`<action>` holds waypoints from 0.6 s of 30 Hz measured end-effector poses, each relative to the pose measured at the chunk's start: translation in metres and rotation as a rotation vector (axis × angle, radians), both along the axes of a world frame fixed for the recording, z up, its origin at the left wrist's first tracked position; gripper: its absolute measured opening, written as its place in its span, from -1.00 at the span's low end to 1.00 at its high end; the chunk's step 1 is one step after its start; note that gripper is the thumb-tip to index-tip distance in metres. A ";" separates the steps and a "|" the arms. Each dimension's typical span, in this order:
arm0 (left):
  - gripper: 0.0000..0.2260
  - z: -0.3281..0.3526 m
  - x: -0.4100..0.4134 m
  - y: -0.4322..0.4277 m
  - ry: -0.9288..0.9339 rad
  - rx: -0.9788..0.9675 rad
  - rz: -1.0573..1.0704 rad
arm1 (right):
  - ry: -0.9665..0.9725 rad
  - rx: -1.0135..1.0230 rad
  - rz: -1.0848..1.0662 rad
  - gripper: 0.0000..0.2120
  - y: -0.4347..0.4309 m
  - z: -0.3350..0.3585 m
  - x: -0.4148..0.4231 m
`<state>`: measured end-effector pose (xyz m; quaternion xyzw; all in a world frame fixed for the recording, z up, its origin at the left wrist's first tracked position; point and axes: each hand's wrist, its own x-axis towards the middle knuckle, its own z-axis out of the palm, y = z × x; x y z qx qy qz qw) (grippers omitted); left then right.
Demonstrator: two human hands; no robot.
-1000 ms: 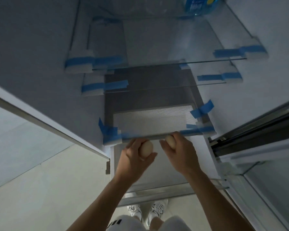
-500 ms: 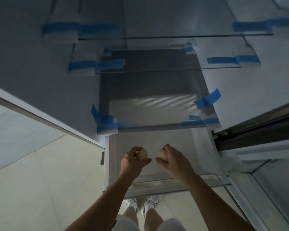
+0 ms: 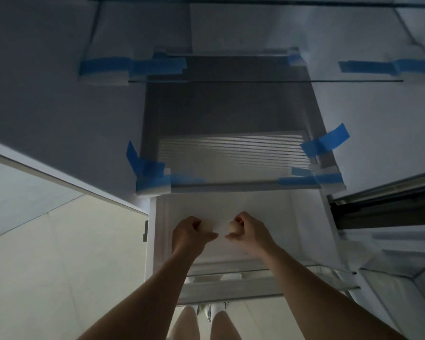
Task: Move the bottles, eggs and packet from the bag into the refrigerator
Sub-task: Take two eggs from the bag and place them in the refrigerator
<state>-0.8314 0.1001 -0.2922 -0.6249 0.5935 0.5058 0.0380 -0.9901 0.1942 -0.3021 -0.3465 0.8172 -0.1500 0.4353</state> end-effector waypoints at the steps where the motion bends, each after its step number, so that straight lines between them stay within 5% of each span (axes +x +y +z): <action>1: -0.62 -0.001 0.000 -0.001 -0.007 -0.013 -0.013 | 0.019 -0.005 -0.011 -0.55 -0.001 -0.001 -0.001; 18: -0.56 -0.001 0.006 0.000 -0.065 -0.164 -0.200 | 0.095 -0.014 -0.042 -0.53 0.003 -0.013 -0.006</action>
